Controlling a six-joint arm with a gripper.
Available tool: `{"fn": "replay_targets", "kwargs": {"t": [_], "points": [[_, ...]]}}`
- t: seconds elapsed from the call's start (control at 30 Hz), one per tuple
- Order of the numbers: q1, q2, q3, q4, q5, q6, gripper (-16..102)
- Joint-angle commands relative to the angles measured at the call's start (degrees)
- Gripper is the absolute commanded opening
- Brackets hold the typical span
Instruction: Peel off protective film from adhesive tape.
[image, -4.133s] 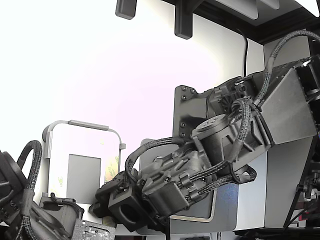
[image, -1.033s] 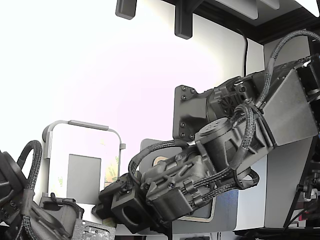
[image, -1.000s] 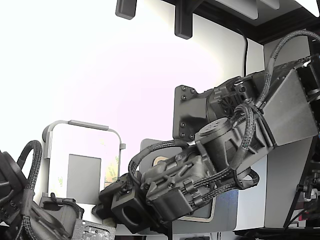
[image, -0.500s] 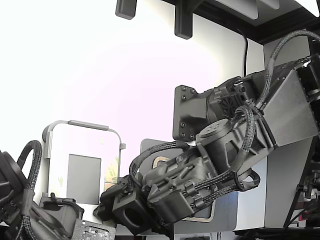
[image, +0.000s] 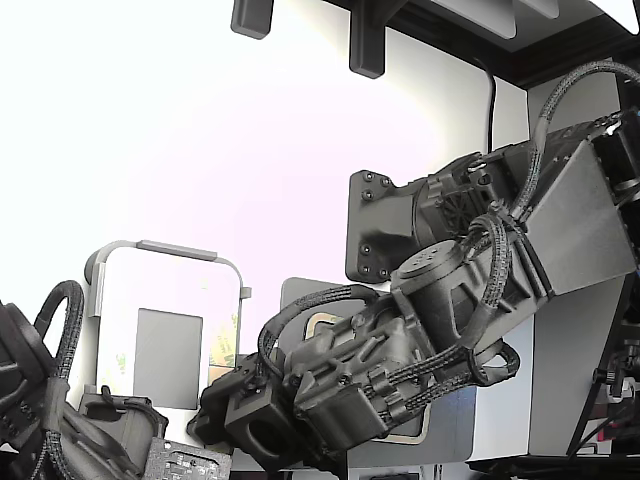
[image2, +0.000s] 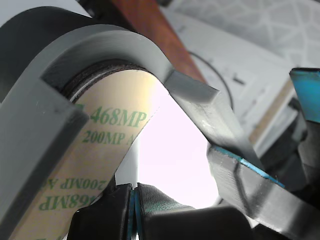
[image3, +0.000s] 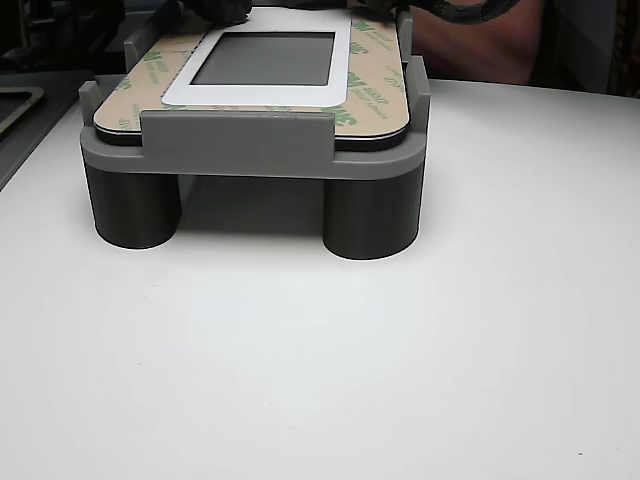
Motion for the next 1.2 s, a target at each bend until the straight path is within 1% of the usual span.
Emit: {"fn": "replay_targets", "kwargs": {"t": [0.0,1.17], "points": [[0.0,0.7,-2.1,-0.3,-0.3,0.0,-9],[1.8,-1.7,-5.4,1.0,0.8,0.5,-9]]}}
